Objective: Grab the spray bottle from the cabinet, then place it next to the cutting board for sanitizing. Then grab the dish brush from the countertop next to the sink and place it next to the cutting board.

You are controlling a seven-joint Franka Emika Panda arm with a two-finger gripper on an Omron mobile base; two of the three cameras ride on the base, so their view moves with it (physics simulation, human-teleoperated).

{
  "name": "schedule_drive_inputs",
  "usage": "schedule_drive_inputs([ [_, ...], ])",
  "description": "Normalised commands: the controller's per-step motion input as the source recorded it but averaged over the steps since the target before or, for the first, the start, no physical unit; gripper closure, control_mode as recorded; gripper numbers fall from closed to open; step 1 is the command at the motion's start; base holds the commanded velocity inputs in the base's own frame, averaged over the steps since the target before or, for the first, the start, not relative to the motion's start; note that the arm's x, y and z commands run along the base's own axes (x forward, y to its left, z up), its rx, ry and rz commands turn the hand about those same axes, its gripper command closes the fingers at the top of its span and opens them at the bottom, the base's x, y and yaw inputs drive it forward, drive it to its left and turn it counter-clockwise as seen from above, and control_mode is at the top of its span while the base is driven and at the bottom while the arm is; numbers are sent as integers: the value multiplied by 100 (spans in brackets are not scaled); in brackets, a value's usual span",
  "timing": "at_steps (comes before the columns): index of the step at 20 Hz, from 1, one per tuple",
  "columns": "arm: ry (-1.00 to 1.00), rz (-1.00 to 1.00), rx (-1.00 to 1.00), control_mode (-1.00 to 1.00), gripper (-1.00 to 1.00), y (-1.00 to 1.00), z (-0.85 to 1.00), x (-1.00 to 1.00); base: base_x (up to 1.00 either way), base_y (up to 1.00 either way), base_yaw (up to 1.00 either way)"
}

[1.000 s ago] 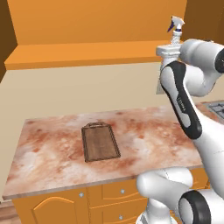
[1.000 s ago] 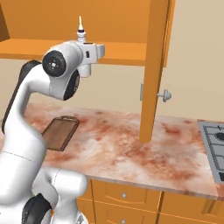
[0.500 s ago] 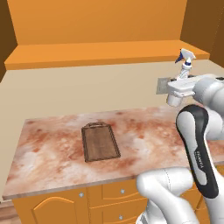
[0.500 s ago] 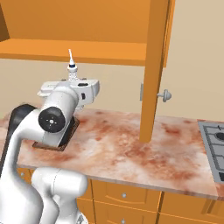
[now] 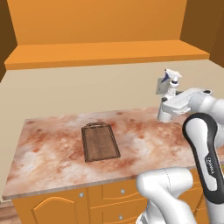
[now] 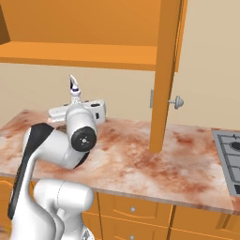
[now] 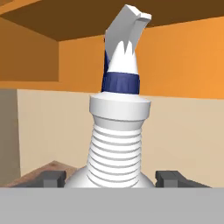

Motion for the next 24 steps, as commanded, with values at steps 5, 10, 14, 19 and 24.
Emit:
schedule_drive_inputs([
  [5,-16,29,0,-100,100,38,-69,14,0,0,0],
  [10,-22,22,0,-100,100,45,-57,41,0,0,0],
  [14,2,18,-2,-100,100,22,-25,46,0,0,0],
  [19,9,24,-3,-100,100,8,-29,59,0,0,0],
  [24,5,27,-1,-100,100,0,-33,60,0,0,0],
])
